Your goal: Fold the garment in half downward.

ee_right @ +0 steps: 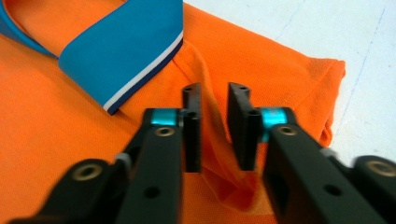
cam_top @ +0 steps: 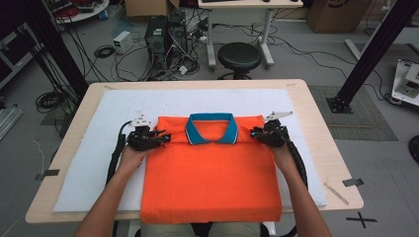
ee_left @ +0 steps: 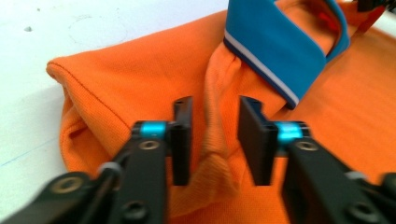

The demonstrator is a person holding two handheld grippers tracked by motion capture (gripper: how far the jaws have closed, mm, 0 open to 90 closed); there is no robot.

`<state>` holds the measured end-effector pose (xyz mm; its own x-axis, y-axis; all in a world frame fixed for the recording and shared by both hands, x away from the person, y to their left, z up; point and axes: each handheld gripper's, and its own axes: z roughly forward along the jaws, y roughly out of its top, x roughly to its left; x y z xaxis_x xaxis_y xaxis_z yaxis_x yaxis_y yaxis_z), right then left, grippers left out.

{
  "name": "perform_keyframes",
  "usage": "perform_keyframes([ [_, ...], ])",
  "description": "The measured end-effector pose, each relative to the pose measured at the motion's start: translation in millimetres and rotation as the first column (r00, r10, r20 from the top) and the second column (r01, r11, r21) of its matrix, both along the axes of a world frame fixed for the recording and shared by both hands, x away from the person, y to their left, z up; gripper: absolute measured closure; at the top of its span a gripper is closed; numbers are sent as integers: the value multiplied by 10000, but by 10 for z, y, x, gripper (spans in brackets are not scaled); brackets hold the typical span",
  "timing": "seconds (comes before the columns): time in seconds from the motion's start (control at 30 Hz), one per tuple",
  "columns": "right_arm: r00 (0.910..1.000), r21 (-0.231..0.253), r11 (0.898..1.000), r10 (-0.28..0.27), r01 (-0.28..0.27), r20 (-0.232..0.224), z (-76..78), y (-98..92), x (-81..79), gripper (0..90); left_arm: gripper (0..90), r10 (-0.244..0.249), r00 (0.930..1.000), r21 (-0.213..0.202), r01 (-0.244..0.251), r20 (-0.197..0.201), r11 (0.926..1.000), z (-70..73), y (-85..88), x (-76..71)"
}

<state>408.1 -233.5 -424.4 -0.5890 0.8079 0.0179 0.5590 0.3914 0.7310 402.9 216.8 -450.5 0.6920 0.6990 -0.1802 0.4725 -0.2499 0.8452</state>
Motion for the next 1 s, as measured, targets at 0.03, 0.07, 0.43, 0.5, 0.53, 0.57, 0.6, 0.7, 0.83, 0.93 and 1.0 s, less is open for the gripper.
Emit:
perform_keyframes([
  [0.03, 10000, 55, 10000, -36, 36, -38, 0, -2, -10, 834, 805, -25, 9999, 109, 24, 114, 9999, 3, -8, -11],
  [0.07, 10000, 11, 10000, 33, -33, -51, -2, -10, -14, 866, 843, -56, 9997, 179, 52, 233, 9998, 6, -14, -21],
  [0.43, 9991, 416, 9989, 209, -224, 367, 19, -113, -252, 887, 850, -346, 9966, -453, 380, 745, 9982, 88, 81, -242],
  [0.5, 9984, 520, 9982, 264, -290, 502, 21, -142, -323, 887, 850, -413, 9961, -533, 455, 778, 9975, 97, 114, -299],
  [0.53, 9981, 582, 9979, 258, -290, 551, 25, -158, -359, 887, 850, -432, 9958, -530, 476, 811, 9975, 101, 127, -329],
  [0.57, 9978, 667, 9973, 282, -321, 594, 31, -176, -394, 887, 850, -471, 9955, -555, 518, 827, 9971, 104, 138, -361],
  [0.6, 9976, 762, 9966, 267, -315, 640, 39, -191, -431, 887, 849, -557, 9947, -545, 606, 861, 9967, 108, 150, -393],
  [0.7, 9954, 917, 9945, 425, -504, 862, 65, -233, -545, 887, 849, -804, 9925, -412, 844, 919, 9956, 140, 155, -493],
  [0.83, 9929, 969, 9931, 551, -654, 1053, 107, -268, -701, 887, 849, -1066, 9875, -550, 1135, 1160, 9920, 180, 155, -640],
  [0.93, 9906, 1084, 9911, 642, -774, 1205, 139, -291, -833, 887, 850, -1194, 9855, -599, 1273, 1208, 9901, 171, 170, -741],
  [1.0, 9890, 1113, 9901, 707, -854, 1299, 158, -303, -918, 887, 849, -1279, 9847, -585, 1355, 1188, 9891, 162, 183, -797],
])
